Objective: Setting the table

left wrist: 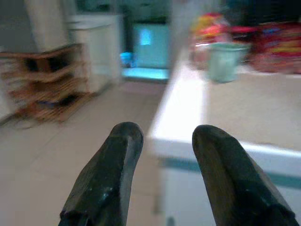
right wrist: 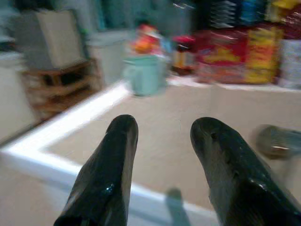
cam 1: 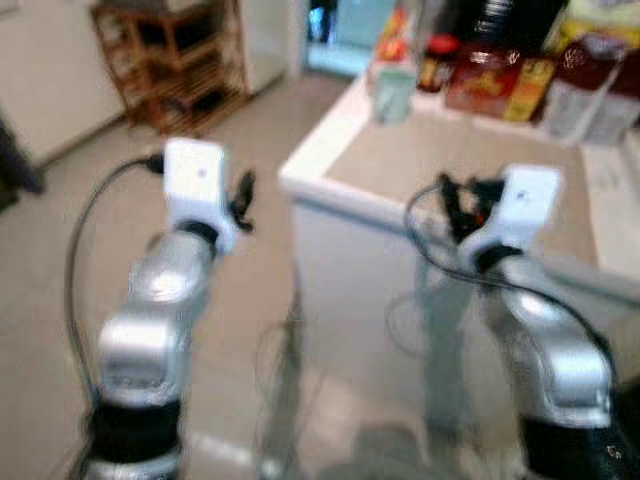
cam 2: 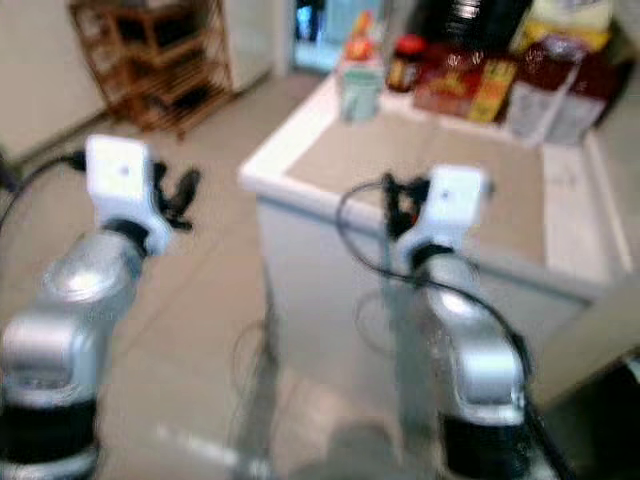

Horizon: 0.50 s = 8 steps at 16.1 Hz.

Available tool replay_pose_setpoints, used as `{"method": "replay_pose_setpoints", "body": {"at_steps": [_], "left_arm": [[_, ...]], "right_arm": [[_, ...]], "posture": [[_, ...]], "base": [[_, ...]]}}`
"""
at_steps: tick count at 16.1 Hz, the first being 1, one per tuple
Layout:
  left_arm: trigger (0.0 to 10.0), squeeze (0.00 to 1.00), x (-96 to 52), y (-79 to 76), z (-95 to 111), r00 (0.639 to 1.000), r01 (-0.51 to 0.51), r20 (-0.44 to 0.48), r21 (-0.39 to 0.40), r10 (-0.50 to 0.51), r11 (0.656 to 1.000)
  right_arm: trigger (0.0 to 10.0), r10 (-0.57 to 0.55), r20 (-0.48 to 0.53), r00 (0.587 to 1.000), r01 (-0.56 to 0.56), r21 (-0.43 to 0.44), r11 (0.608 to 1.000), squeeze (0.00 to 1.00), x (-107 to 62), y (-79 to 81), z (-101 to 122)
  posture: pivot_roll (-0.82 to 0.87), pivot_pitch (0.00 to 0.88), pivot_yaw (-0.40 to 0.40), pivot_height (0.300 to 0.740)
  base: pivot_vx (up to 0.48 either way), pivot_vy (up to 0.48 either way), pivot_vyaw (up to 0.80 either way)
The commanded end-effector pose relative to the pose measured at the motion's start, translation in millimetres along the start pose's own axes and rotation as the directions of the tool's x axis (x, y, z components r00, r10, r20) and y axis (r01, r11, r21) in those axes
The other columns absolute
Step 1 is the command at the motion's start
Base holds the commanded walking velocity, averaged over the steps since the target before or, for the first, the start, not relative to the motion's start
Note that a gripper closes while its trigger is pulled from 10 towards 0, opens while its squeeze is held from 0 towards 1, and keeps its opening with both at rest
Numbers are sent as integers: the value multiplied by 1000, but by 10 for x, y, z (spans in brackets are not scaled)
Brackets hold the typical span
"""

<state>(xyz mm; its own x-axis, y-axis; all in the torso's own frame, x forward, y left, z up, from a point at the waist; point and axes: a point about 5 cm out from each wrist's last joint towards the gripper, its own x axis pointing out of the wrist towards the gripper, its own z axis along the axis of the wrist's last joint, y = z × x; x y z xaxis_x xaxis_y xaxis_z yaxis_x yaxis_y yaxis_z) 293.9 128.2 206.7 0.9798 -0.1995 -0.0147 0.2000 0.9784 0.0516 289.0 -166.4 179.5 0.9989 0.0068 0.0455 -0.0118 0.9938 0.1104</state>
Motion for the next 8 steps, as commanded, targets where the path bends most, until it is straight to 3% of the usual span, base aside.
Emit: {"method": "replay_pose_setpoints", "body": {"at_steps": [1, 8], "left_arm": [[10000, 0, -28, 70, 56, 999, -24, 23, 18, 23, 1000], [10000, 0, -31, 61, 46, 1000, -17, 18, 24, 17, 1000]], "right_arm": [[10000, 22, 36, 999, -22, -1, 1000, 0, 24, 62, 97], [10000, 37, 44, 998, -37, -2, 999, 0, 38, 77, 127]], "posture": [[68, 3, -35, 740], [67, 15, -32, 740]], "base": [[480, 0, 0], [480, 0, 0]]}}
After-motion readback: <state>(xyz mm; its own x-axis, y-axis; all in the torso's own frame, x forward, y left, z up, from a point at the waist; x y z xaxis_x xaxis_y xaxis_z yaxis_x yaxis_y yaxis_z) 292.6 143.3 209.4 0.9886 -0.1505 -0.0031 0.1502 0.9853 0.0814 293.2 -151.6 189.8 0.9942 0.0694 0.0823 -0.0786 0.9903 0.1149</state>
